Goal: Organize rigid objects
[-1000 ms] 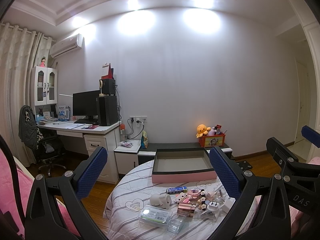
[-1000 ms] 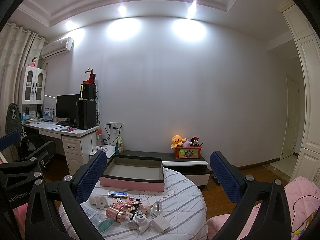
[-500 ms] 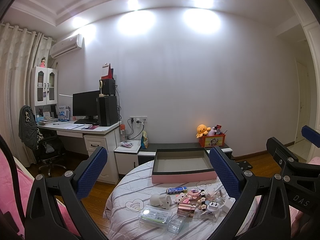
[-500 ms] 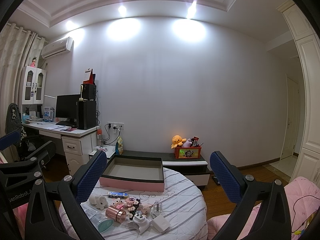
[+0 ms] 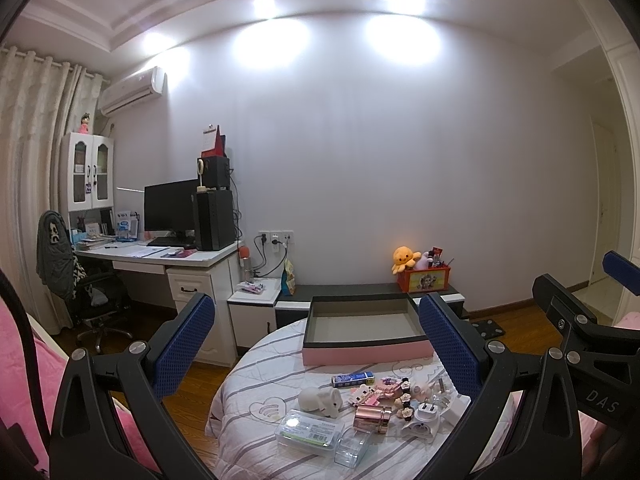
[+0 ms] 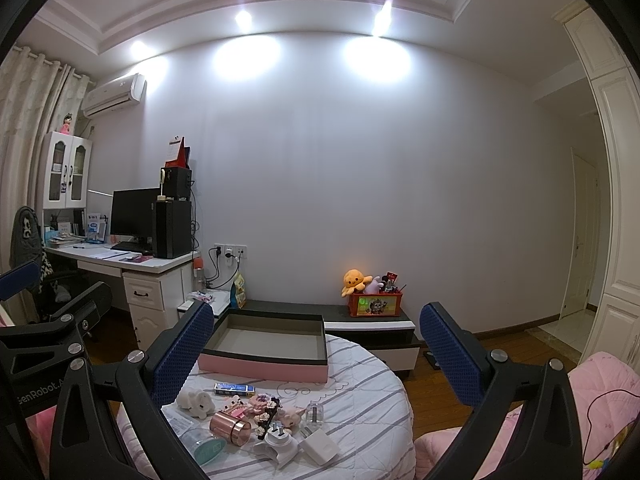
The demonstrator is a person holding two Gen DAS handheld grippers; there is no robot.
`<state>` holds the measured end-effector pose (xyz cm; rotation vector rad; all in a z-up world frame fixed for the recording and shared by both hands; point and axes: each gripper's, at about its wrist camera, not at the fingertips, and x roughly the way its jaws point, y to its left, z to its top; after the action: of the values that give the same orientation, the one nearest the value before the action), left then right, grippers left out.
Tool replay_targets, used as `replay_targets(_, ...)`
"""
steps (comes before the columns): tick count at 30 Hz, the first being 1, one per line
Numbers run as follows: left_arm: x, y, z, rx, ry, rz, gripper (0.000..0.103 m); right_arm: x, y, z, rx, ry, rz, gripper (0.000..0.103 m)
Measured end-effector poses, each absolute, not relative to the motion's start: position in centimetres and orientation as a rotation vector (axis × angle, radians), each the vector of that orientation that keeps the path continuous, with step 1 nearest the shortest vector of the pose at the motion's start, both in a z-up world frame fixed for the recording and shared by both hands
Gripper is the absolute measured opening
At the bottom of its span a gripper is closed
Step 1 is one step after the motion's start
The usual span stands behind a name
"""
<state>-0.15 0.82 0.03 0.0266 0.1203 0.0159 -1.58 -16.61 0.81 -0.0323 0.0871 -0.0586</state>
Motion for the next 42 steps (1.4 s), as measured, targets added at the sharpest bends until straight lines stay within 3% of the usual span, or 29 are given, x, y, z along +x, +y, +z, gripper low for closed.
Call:
replay_targets(14,3.6,0.2,-4.8,0.053,0.248,-0.037,0.103,1.3,-17.1,-2.4,-0.04,0.172,-0.059,0.103)
replay_targets(28,10.4,-0.6,-18.5,0.093,0.6,-0.102,0.103,8.5,-19.0,-16.3,-0.04,0.501,-0.027,0.103)
replay_targets(34,11.7,-0.5,-21.1,0.07,0.654,-0.107,0.102,9.9,-20.5,-20.1,-0.013,0.583,0.006,0.103)
replay_targets(37,12.4,-1.1,-21.8,0.083,0.671,-0.106,0.092,10.8,-20.9,-21.2,-0.014,0.607,0.021,0.103)
replay_targets(40,13.1,-1.5,-22.2,0.086,0.69,-0.118,0.068,11.7,-21.0,-21.5,-0.014,0.614,0.039,0.103)
replay_targets(42,13.5,-1.7,-22.4,0.063,0.713,-0.163,0.044,12.3,-21.1,-21.6,-0.016,0.615,0.045,0.103)
